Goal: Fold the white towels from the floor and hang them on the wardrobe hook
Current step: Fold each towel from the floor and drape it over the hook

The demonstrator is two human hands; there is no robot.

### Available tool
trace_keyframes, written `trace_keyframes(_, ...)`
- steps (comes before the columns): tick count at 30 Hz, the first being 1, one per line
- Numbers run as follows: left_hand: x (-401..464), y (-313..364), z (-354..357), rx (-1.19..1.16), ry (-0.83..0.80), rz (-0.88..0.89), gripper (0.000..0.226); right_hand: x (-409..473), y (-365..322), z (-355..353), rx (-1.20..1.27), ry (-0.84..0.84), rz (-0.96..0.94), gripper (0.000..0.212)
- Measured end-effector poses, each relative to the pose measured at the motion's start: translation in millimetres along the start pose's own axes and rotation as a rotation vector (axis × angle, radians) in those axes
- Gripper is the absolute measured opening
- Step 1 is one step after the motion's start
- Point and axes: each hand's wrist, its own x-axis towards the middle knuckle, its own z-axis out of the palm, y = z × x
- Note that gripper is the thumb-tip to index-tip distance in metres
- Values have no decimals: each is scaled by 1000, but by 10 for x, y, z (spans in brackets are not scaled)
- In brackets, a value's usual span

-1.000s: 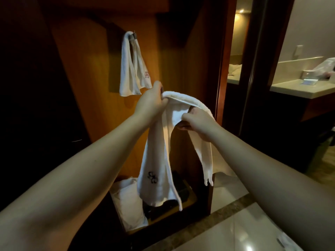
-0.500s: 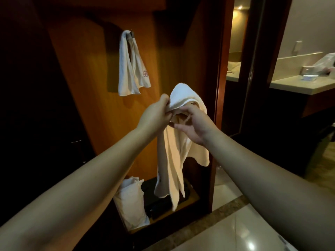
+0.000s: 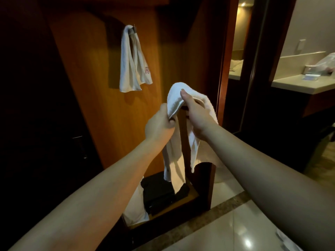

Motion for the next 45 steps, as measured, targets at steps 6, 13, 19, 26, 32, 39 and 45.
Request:
trace_keyframes(6, 29, -8, -48, -12, 50, 123, 16, 45, 68, -5, -328, 11, -80, 70)
trace_keyframes(13, 11, -145, 23, 105, 22, 160, 28, 216, 94, 93, -369, 32, 87, 72)
trace_keyframes(19, -69, -300, 139, 465, -133, -259, 31, 356, 36, 134, 238, 76, 169, 59)
trace_keyframes(26, -16, 80, 200, -610, -535, -787, 101, 525, -212, 153, 415, -23, 176, 67)
trace_keyframes(32, 33, 435, 391, -942, -68, -360, 83, 590, -470, 220, 438, -143, 177, 69)
trace_keyframes(39, 404, 600, 324, -1269, 72, -539, 98, 796, -628, 20, 473, -89, 52, 69)
trace_keyframes(45, 561, 436, 110, -1382, 415, -350, 61, 997, -524, -166, 34, 20, -69, 68)
